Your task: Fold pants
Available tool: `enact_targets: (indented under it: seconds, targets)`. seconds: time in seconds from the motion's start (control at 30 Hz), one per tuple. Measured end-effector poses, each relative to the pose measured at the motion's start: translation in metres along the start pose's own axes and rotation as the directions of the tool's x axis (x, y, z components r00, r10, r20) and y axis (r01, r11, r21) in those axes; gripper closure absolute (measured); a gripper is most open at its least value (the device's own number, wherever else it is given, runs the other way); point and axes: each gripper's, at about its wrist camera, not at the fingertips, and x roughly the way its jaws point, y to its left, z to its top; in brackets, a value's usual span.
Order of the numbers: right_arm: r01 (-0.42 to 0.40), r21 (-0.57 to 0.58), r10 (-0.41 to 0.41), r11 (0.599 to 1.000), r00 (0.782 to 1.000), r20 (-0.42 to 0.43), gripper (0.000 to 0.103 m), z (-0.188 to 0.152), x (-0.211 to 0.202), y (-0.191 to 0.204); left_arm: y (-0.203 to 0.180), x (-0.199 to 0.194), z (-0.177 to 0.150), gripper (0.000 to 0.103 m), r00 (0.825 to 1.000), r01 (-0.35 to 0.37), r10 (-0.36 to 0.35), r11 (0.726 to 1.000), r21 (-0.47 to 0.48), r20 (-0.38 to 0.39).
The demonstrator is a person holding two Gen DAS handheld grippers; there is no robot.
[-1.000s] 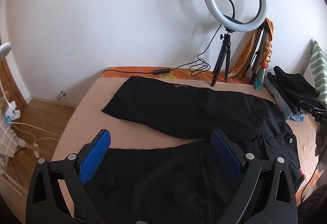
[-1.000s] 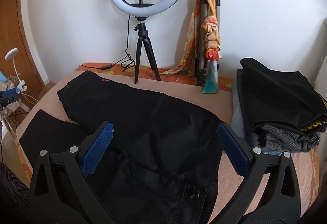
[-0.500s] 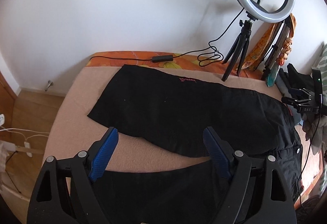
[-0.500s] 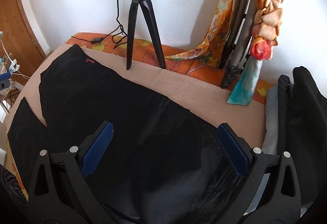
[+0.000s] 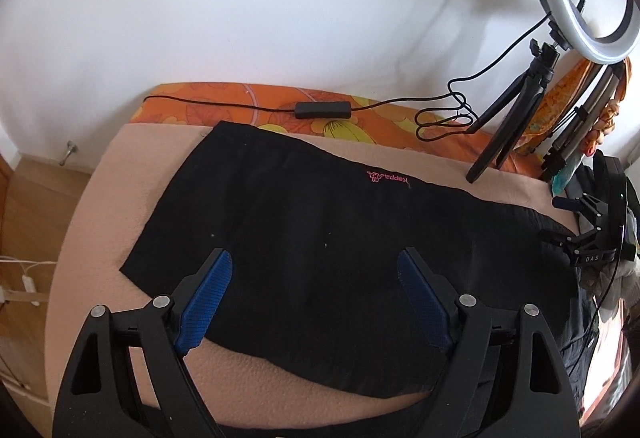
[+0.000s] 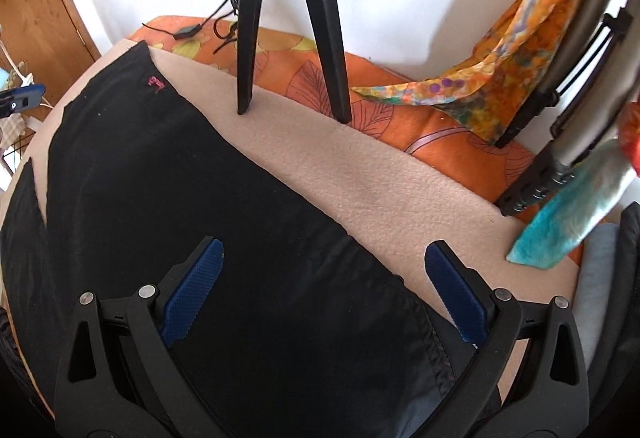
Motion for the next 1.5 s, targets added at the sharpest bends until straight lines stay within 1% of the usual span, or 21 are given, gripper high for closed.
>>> enact_targets:
  seconds: [0.1, 0.2, 0.23, 0.3, 0.4, 0.47, 0.5, 0.53, 0.57, 0.6, 0.67, 0.77, 0.87, 0.97, 1.1, 1.2, 1.23, 1.3, 1.4, 1.5]
  targets:
    - [0.007, -0.021, -0.007, 1.0, 1.0, -0.024, 0.0, 0.001, 0.012, -0.002, -0.006, 0.021, 0.002, 0.019, 1.0, -0.003, 0.003, 1.0, 0.003, -0.021]
    - [-0.011, -0.04, 0.009, 0.999, 0.999, -0.049, 0.006, -0.001, 0.02, -0.002, -0.008, 0.038, 0.004, 0.019, 0.999, -0.006, 0.006, 1.0, -0.003, -0.041]
    - [-0.024, -0.04, 0.021, 0.999, 0.998, -0.059, 0.01, -0.001, 0.023, -0.003, -0.008, 0.044, 0.005, 0.019, 0.999, -0.005, 0.005, 1.0, -0.011, -0.046]
    - [-0.03, -0.044, 0.028, 0.999, 0.998, -0.047, 0.012, -0.002, 0.023, -0.001, -0.007, 0.052, 0.007, 0.019, 0.999, 0.003, -0.005, 0.999, -0.032, -0.054]
    - [-0.044, -0.062, 0.041, 0.997, 0.998, -0.041, 0.024, -0.002, 0.02, 0.001, -0.004, 0.063, 0.009, 0.019, 0.998, 0.013, -0.016, 0.998, -0.057, -0.062]
    - [-0.036, -0.071, 0.033, 0.997, 0.999, -0.039, 0.041, -0.002, 0.018, 0.004, -0.004, 0.068, 0.008, 0.019, 0.998, 0.013, -0.018, 0.998, -0.064, -0.065]
    - [-0.034, -0.065, 0.032, 0.997, 0.999, -0.039, 0.046, -0.002, 0.016, 0.004, -0.003, 0.071, 0.008, 0.019, 0.998, 0.012, -0.017, 0.998, -0.067, -0.069]
    - [-0.034, -0.055, 0.032, 0.998, 0.999, -0.038, 0.057, -0.003, 0.015, 0.003, -0.003, 0.073, 0.008, 0.019, 0.997, 0.011, -0.016, 0.997, -0.073, -0.071]
    - [-0.037, -0.045, 0.036, 0.998, 0.999, -0.037, 0.066, -0.004, 0.013, 0.002, -0.001, 0.074, 0.007, 0.019, 0.997, 0.014, -0.02, 0.996, -0.085, -0.072]
    - [-0.044, -0.038, 0.043, 0.998, 0.998, -0.036, 0.07, -0.005, 0.012, 0.003, 0.0, 0.077, 0.007, 0.019, 0.997, 0.02, -0.028, 0.995, -0.101, -0.073]
    - [-0.074, -0.031, 0.073, 0.997, 0.997, -0.034, 0.091, -0.009, 0.006, 0.006, 0.005, 0.08, 0.006, 0.019, 0.997, 0.038, -0.048, 0.989, -0.141, -0.068]
    - [-0.039, -0.049, 0.038, 0.998, 0.999, -0.022, 0.093, -0.011, -0.005, 0.017, 0.01, 0.08, 0.007, 0.019, 0.997, 0.056, -0.065, 0.985, -0.166, -0.05]
    - [-0.033, -0.054, 0.035, 0.998, 0.999, 0.027, 0.094, -0.013, -0.026, 0.029, 0.017, 0.079, 0.009, 0.019, 0.995, 0.079, -0.09, 0.976, -0.203, -0.043]
    - [-0.034, -0.074, 0.04, 0.997, 0.996, 0.084, 0.094, -0.018, -0.055, 0.044, 0.027, 0.078, 0.012, 0.019, 0.993, 0.102, -0.114, 0.96, -0.261, -0.032]
    - [-0.037, -0.126, 0.054, 0.991, 0.989, 0.136, 0.094, -0.032, -0.087, 0.069, 0.039, 0.077, 0.015, 0.018, 0.992, 0.109, -0.124, 0.94, -0.325, -0.025]
    - [-0.031, -0.178, 0.056, 0.984, 0.989, 0.134, 0.094, -0.041, -0.096, 0.091, 0.047, 0.068, 0.017, 0.018, 0.991, 0.131, -0.137, 0.916, -0.379, 0.012]
    - [-0.037, -0.191, 0.063, 0.981, 0.989, 0.131, 0.094, -0.043, -0.097, 0.098, 0.048, 0.064, 0.019, 0.018, 0.99, 0.137, -0.138, 0.912, -0.387, 0.026]
    - [-0.051, -0.22, 0.081, 0.974, 0.989, 0.125, 0.094, -0.047, -0.099, 0.111, 0.049, 0.056, 0.024, 0.018, 0.99, 0.143, -0.135, 0.91, -0.389, 0.047]
    - [-0.068, -0.262, 0.103, 0.963, 0.987, 0.12, 0.094, -0.06, -0.103, 0.128, 0.049, 0.054, 0.038, 0.017, 0.988, 0.151, -0.142, 0.911, -0.384, 0.052]
    - [-0.071, -0.31, 0.108, 0.948, 0.989, 0.104, 0.094, -0.073, -0.105, 0.149, 0.049, 0.055, 0.048, 0.017, 0.986, 0.166, -0.157, 0.901, -0.4, 0.057]
